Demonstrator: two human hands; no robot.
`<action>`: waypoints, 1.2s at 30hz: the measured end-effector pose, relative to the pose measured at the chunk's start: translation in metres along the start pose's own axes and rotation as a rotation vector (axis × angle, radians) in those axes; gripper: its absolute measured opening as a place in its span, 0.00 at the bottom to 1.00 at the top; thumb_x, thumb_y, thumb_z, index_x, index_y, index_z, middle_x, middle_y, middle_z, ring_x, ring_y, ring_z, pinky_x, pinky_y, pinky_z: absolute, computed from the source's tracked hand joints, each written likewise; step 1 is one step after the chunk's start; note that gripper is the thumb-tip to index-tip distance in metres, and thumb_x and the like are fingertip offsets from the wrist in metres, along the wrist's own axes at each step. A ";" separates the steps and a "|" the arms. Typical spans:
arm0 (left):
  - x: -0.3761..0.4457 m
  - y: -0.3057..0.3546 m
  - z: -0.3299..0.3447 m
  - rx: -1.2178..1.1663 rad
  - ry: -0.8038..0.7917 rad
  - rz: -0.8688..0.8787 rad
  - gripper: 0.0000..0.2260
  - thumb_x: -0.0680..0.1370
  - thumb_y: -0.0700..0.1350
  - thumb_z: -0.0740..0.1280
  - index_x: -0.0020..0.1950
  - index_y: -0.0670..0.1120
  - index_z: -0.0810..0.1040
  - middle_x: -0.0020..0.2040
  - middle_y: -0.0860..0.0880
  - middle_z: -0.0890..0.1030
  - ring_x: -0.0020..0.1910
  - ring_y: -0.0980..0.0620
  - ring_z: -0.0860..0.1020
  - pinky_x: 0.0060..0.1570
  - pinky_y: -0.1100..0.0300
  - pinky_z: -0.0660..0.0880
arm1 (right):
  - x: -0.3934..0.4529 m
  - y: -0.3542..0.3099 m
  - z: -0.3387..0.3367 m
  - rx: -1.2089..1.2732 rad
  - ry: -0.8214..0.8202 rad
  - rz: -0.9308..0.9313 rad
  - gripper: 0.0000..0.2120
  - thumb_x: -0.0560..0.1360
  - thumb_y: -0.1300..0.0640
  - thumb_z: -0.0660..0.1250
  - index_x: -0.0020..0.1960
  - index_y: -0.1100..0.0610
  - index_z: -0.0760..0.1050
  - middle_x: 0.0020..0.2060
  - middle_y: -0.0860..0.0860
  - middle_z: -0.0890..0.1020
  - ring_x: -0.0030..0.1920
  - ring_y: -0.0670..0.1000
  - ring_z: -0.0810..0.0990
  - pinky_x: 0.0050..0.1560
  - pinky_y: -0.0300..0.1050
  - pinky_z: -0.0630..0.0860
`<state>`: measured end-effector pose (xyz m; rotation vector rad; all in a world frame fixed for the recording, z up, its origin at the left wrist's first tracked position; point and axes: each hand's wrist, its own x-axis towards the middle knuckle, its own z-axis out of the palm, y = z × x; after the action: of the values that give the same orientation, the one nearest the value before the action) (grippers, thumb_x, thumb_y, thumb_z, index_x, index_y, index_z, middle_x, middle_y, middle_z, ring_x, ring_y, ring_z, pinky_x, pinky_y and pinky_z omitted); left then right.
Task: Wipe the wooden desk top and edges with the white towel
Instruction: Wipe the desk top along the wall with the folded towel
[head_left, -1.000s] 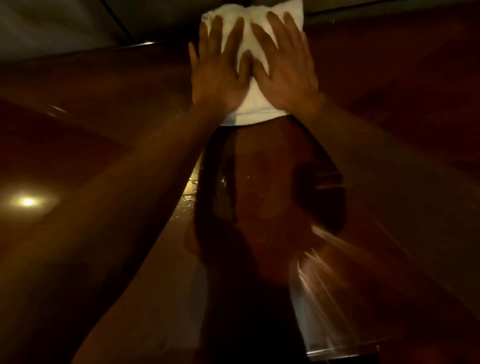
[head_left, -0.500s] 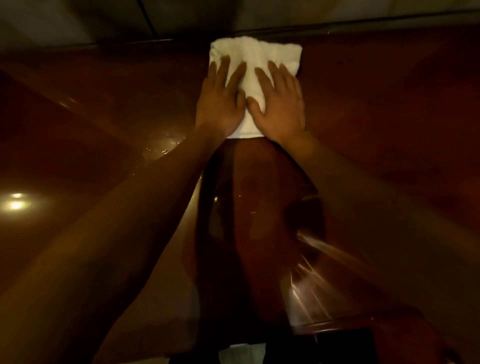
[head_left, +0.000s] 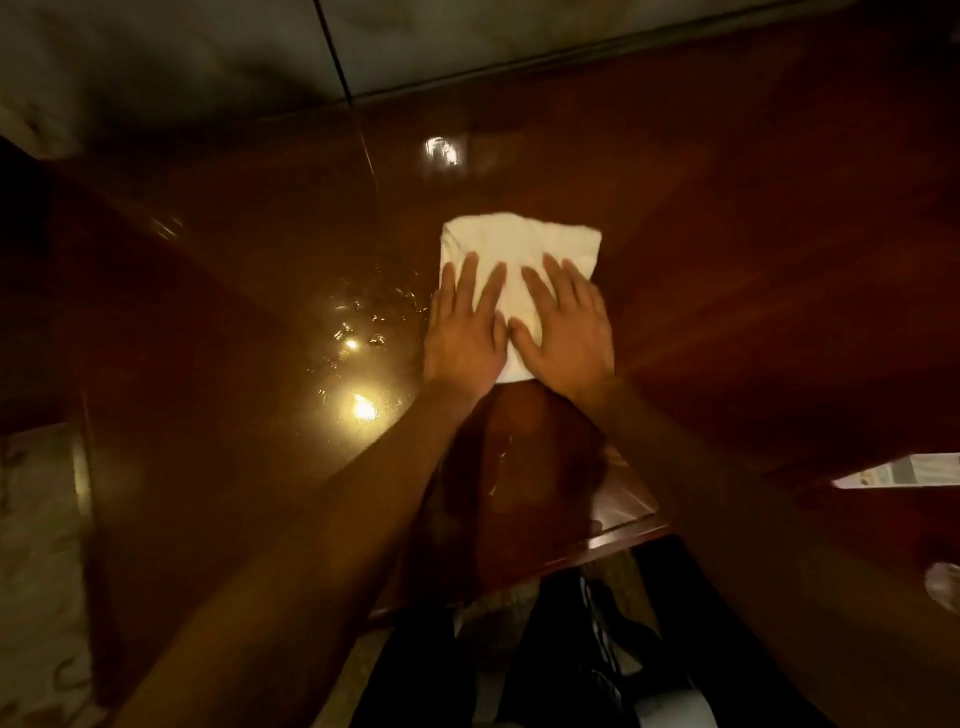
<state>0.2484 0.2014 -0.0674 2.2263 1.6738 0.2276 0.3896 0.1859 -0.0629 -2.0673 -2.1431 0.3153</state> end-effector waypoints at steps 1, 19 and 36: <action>-0.011 0.001 0.001 -0.004 0.000 -0.005 0.24 0.81 0.48 0.53 0.76 0.52 0.52 0.78 0.45 0.52 0.77 0.42 0.48 0.73 0.45 0.54 | -0.012 -0.003 0.001 -0.002 -0.004 0.005 0.28 0.76 0.44 0.59 0.74 0.54 0.61 0.74 0.57 0.63 0.74 0.59 0.58 0.70 0.58 0.59; -0.189 0.041 0.023 -0.089 0.034 -0.171 0.24 0.80 0.52 0.50 0.75 0.46 0.58 0.76 0.39 0.59 0.75 0.40 0.52 0.72 0.40 0.58 | -0.165 -0.018 -0.009 -0.094 -0.226 -0.187 0.31 0.77 0.40 0.55 0.74 0.57 0.61 0.73 0.60 0.63 0.73 0.61 0.61 0.70 0.59 0.62; -0.181 0.054 0.023 -0.205 0.065 -0.373 0.24 0.79 0.55 0.46 0.75 0.50 0.53 0.77 0.42 0.50 0.76 0.41 0.44 0.74 0.42 0.49 | -0.152 -0.028 0.007 -0.220 -0.181 -0.208 0.29 0.79 0.43 0.44 0.77 0.52 0.47 0.75 0.61 0.55 0.74 0.66 0.53 0.71 0.68 0.55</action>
<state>0.2524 0.0118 -0.0550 1.7407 1.9634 0.3594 0.3676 0.0327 -0.0563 -1.9638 -2.5820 0.2602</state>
